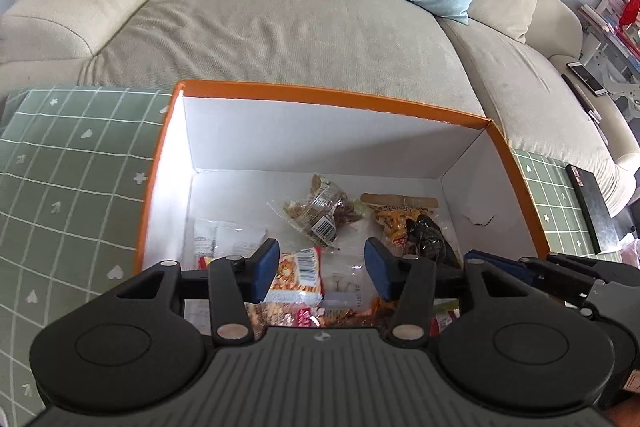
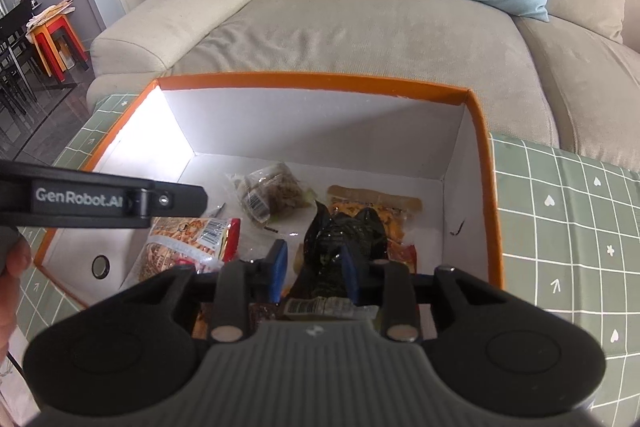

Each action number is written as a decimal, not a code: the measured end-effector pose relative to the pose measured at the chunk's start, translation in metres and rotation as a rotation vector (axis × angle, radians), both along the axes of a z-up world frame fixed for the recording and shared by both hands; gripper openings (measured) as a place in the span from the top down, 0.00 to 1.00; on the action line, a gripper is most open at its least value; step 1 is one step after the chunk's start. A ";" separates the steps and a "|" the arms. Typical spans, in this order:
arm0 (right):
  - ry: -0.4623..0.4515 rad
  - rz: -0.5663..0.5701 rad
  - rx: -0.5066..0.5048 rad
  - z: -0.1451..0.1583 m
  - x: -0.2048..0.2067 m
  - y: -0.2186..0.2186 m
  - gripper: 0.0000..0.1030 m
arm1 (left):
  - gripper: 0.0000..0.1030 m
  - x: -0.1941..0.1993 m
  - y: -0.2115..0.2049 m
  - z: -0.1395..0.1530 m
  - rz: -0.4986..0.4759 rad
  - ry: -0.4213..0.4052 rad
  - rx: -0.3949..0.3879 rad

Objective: Organize snacks
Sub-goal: 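Open both tools to release the bags into the box, then withdraw both tools from the box toward the remaining snacks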

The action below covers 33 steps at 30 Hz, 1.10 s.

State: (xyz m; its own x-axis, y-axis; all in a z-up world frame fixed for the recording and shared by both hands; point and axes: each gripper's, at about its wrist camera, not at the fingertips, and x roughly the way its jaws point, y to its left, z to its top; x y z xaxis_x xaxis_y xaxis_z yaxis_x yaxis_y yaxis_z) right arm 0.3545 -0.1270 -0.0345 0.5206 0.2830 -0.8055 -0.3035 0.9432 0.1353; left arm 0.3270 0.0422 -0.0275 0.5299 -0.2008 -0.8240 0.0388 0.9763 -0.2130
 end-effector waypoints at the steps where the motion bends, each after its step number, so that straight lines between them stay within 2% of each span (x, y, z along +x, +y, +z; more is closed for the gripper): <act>1: 0.002 0.000 0.002 0.002 -0.003 -0.002 0.68 | 0.44 -0.004 0.000 0.003 -0.003 -0.007 0.009; 3: 0.000 0.002 0.010 0.006 -0.009 -0.007 0.62 | 0.44 -0.012 0.000 0.010 -0.014 -0.016 0.035; 5: -0.014 0.004 0.016 0.012 -0.016 -0.010 0.60 | 0.44 -0.019 -0.003 0.018 -0.016 -0.013 0.073; 9: -0.050 -0.003 0.055 0.031 -0.035 -0.016 0.56 | 0.44 -0.046 -0.005 0.041 -0.026 -0.066 0.078; 15: -0.163 0.005 0.104 0.067 -0.080 -0.021 0.53 | 0.44 -0.097 -0.007 0.074 -0.036 -0.181 0.078; 19: -0.266 0.025 0.098 0.083 -0.120 -0.022 0.51 | 0.44 -0.133 -0.008 0.084 -0.027 -0.253 0.082; 26: -0.345 0.013 0.088 0.082 -0.184 -0.025 0.51 | 0.44 -0.188 -0.014 0.073 0.006 -0.314 0.144; 33: -0.350 -0.003 0.061 0.067 -0.230 -0.023 0.51 | 0.44 -0.219 -0.013 0.040 -0.001 -0.251 0.109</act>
